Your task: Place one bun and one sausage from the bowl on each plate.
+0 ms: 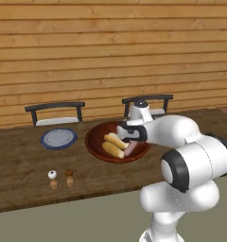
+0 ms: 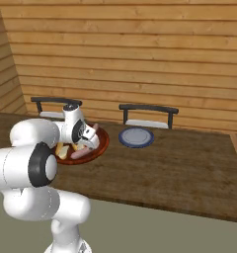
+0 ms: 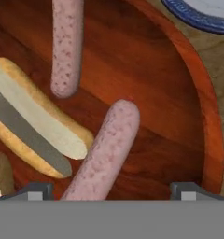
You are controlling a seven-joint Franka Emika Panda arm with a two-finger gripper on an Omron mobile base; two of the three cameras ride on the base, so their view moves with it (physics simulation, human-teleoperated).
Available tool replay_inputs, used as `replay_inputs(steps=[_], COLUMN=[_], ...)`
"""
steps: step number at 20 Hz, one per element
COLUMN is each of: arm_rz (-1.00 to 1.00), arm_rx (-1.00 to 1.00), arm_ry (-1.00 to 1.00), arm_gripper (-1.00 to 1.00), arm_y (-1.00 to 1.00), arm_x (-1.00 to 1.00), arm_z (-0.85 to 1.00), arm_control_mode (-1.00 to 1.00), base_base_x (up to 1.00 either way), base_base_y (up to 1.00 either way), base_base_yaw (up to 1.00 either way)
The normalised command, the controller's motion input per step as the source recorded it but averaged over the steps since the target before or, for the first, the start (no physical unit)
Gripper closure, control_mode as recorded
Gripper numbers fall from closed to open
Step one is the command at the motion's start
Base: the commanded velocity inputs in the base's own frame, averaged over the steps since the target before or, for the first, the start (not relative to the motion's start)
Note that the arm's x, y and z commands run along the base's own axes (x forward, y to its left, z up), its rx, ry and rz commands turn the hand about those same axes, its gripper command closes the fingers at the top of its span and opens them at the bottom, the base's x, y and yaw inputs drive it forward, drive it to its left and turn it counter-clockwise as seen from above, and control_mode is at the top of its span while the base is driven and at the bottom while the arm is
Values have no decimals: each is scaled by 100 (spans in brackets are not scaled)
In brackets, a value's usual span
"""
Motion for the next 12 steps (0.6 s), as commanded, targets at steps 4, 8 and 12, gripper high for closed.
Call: replay_inputs(steps=[4,8,12], arm_rz=[-8,-5,-5], arm_rx=[0,0,0], arm_ry=[10,3,3], arm_gripper=[-100,-100,-100], arm_y=[0,0,0], arm_x=[4,4,3], arm_z=[-48,-23,-28], arm_control_mode=[-100,-100,-100], base_base_x=[0,0,0], base_base_y=[0,0,0], base_base_yaw=[0,0,0])
